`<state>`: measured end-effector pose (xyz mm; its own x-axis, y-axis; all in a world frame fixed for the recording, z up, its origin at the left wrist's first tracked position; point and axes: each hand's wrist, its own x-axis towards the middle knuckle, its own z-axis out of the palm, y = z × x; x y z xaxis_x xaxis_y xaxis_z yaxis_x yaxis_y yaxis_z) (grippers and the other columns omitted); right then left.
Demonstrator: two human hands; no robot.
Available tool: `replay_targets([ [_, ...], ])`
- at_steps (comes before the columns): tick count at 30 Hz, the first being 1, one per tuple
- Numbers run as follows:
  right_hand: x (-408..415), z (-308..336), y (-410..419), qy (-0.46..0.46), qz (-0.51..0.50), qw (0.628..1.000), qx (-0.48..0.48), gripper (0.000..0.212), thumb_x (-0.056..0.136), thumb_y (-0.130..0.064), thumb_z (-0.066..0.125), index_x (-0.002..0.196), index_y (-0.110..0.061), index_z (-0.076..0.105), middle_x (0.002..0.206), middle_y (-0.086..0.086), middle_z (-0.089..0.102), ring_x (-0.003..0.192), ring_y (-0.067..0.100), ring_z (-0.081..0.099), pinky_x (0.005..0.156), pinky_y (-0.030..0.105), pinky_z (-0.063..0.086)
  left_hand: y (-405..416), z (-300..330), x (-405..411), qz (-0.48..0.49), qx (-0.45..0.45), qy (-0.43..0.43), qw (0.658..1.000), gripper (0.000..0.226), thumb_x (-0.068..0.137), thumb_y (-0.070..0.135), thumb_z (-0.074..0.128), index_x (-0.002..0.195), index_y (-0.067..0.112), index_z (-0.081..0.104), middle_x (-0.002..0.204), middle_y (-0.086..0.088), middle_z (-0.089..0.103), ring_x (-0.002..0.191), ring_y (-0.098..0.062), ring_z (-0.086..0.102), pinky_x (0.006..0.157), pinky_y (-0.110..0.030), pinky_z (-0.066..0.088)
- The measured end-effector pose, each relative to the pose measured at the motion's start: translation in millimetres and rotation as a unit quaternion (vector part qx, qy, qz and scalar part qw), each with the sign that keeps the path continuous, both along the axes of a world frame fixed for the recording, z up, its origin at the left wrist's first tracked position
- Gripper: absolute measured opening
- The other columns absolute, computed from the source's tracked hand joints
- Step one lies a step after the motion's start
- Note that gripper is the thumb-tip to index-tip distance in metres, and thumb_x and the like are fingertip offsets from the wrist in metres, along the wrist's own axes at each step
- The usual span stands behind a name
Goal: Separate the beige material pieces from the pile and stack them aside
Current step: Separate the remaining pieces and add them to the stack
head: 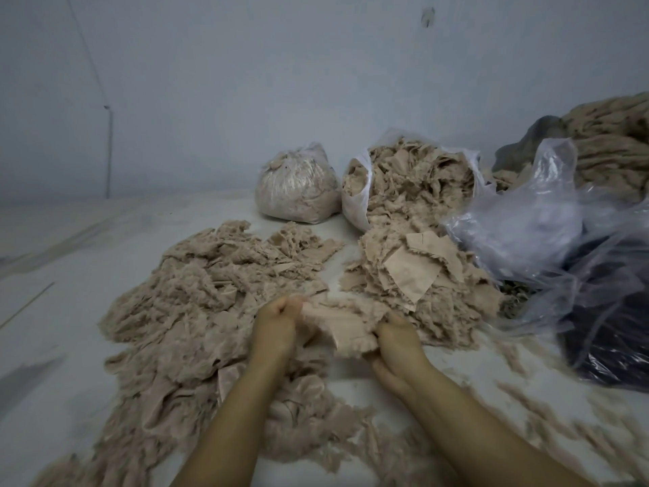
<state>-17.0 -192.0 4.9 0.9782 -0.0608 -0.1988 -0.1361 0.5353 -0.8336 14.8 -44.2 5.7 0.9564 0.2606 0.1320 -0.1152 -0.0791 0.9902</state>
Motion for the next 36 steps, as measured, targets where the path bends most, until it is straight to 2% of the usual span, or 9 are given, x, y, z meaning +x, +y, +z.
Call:
replay_targets([
  [3, -1.3, 0.3, -5.0, 0.002, -0.007, 0.999, 0.031, 0.021, 0.095, 0.005, 0.046, 0.086, -0.007, 0.062, 0.08, 0.012, 0.067, 0.063, 0.019, 0.065, 0.052, 0.027, 0.054, 12.3, -7.3, -0.5, 0.088, 0.079, -0.028, 0.993, 0.038, 0.098, 0.019, 0.046, 0.06, 0.01, 0.044, 0.049, 0.007, 0.043, 0.05, -0.012, 0.042, 0.05, -0.027, 0.032],
  [6, -1.0, -1.2, -6.6, -0.025, 0.039, 0.993, -0.113, 0.016, 0.095, -0.007, 0.053, 0.08, -0.008, 0.058, 0.075, 0.01, 0.064, 0.064, 0.019, 0.06, 0.058, 0.029, 0.049, 13.2, -2.9, -4.4, 0.023, 0.314, -0.021, 0.949, 0.022, 0.097, 0.02, 0.046, 0.079, 0.011, 0.058, 0.073, 0.002, 0.054, 0.074, -0.02, 0.052, 0.061, -0.028, 0.036],
  [10, -0.9, 2.9, -3.4, -0.05, 0.063, 0.966, -0.244, 0.009, 0.089, -0.005, 0.062, 0.08, -0.006, 0.059, 0.074, 0.014, 0.065, 0.067, 0.021, 0.06, 0.061, 0.031, 0.048, -7.2, 17.8, -14.7, -0.15, 0.195, -0.04, 0.968, 0.049, 0.08, 0.055, 0.061, 0.121, 0.029, 0.056, 0.112, 0.013, 0.053, 0.1, -0.004, 0.053, 0.081, -0.019, 0.044],
  [16, 1.3, 5.5, -0.7, -0.071, 0.001, 0.955, -0.288, 0.028, 0.095, -0.019, 0.056, 0.088, 0.006, 0.067, 0.083, 0.024, 0.071, 0.073, 0.03, 0.067, 0.068, 0.039, 0.053, -26.8, 5.9, -18.3, -0.176, 0.154, -0.038, 0.972, 0.054, 0.065, 0.067, 0.069, 0.103, 0.03, 0.06, 0.108, 0.008, 0.056, 0.097, -0.005, 0.055, 0.081, -0.017, 0.048],
  [19, -1.2, 5.7, -0.2, -0.079, 0.011, 0.943, -0.322, 0.034, 0.095, -0.025, 0.056, 0.075, 0.003, 0.06, 0.065, 0.013, 0.06, 0.062, 0.023, 0.054, 0.06, 0.038, 0.045, -32.5, -2.2, -15.5, -0.134, 0.137, -0.072, 0.979, 0.027, 0.086, 0.035, 0.065, 0.08, 0.01, 0.056, 0.081, -0.001, 0.057, 0.072, -0.015, 0.053, 0.069, -0.035, 0.045],
  [23, -3.2, 7.6, -4.4, -0.092, 0.024, 0.95, -0.298, 0.034, 0.094, -0.026, 0.06, 0.064, -0.016, 0.045, 0.056, 0.002, 0.043, 0.057, 0.018, 0.039, 0.052, 0.029, 0.032, -26.2, -1.5, -7.1, -0.017, 0.108, -0.067, 0.992, 0.032, 0.098, 0.021, 0.046, 0.067, 0.014, 0.046, 0.062, -0.001, 0.047, 0.059, -0.015, 0.041, 0.058, -0.031, 0.035],
  [29, -6.0, 11.2, -3.4, -0.101, 0.059, 0.95, -0.288, 0.028, 0.092, -0.032, 0.061, 0.073, -0.012, 0.055, 0.066, 0.01, 0.048, 0.061, 0.02, 0.043, 0.055, 0.032, 0.035, -32.8, 9.0, -12.7, -0.128, -0.014, 0.024, 0.991, 0.036, 0.09, 0.05, 0.051, 0.089, 0.016, 0.064, 0.075, 0.004, 0.069, 0.069, -0.008, 0.067, 0.062, -0.02, 0.051],
  [32, -7.3, 10.6, -2.6, -0.101, 0.087, 0.944, -0.301, 0.032, 0.091, -0.032, 0.062, 0.064, -0.016, 0.055, 0.061, 0.007, 0.05, 0.056, 0.019, 0.044, 0.053, 0.028, 0.035, -32.2, 6.6, -10.8, -0.095, 0.063, -0.016, 0.993, 0.036, 0.09, 0.027, 0.061, 0.059, 0.016, 0.048, 0.048, 0.009, 0.049, 0.043, -0.004, 0.045, 0.045, -0.018, 0.037],
  [36, -8.6, 11.9, -1.8, -0.105, 0.089, 0.951, -0.277, 0.027, 0.093, -0.024, 0.06, 0.069, -0.013, 0.059, 0.07, 0.014, 0.054, 0.067, 0.025, 0.046, 0.064, 0.036, 0.036, -28.7, 1.5, -3.6, -0.075, 0.085, -0.018, 0.993, 0.041, 0.095, 0.026, 0.053, 0.056, 0.019, 0.044, 0.051, 0.004, 0.046, 0.051, -0.012, 0.043, 0.05, -0.026, 0.036],
])
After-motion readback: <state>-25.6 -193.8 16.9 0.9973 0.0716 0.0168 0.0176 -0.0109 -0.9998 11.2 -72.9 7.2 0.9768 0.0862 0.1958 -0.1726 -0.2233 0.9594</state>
